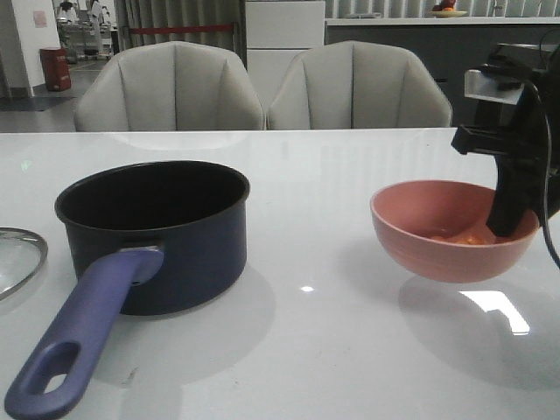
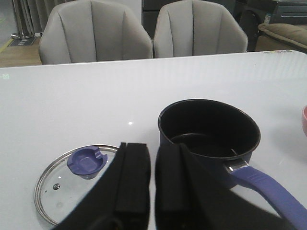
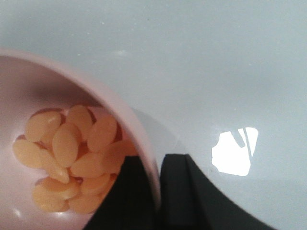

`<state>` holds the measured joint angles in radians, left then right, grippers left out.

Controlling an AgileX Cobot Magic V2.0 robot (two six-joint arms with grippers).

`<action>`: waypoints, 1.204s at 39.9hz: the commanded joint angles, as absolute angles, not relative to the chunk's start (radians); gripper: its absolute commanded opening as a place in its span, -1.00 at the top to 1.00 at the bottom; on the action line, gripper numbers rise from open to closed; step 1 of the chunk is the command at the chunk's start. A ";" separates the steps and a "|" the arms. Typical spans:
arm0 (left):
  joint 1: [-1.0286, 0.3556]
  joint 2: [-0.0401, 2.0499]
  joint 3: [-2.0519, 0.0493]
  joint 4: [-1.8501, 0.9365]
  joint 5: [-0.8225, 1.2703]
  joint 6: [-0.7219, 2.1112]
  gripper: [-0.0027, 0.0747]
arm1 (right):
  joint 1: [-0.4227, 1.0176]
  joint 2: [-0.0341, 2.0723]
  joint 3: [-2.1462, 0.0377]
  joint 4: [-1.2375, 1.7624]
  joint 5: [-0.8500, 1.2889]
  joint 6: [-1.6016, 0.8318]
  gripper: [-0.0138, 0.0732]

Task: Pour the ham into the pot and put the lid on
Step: 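Lift the pink bowl and carry it above the saucepan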

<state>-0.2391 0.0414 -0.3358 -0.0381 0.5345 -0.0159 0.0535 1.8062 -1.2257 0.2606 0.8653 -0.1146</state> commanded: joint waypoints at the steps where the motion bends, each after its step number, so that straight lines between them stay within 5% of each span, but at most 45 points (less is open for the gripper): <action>1: -0.238 0.053 -0.360 -0.050 0.463 -0.022 0.56 | 0.048 1.753 -1.294 0.322 0.903 -0.154 0.38; 18: -0.238 0.053 -0.360 -0.050 0.463 -0.022 0.56 | 0.284 1.635 -1.471 0.378 0.739 -0.281 0.38; 31: -0.238 0.053 -0.360 -0.050 0.463 -0.022 0.56 | 0.573 1.637 -1.517 -0.157 0.508 0.052 0.37; 48: -0.238 0.053 -0.360 -0.050 0.463 -0.022 0.56 | 0.694 1.739 -1.517 -0.787 0.384 0.484 0.37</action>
<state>-0.2391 0.0414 -0.3358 -0.0381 0.5345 -0.0159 0.6776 1.7647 -1.4784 -0.6136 0.4601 0.4015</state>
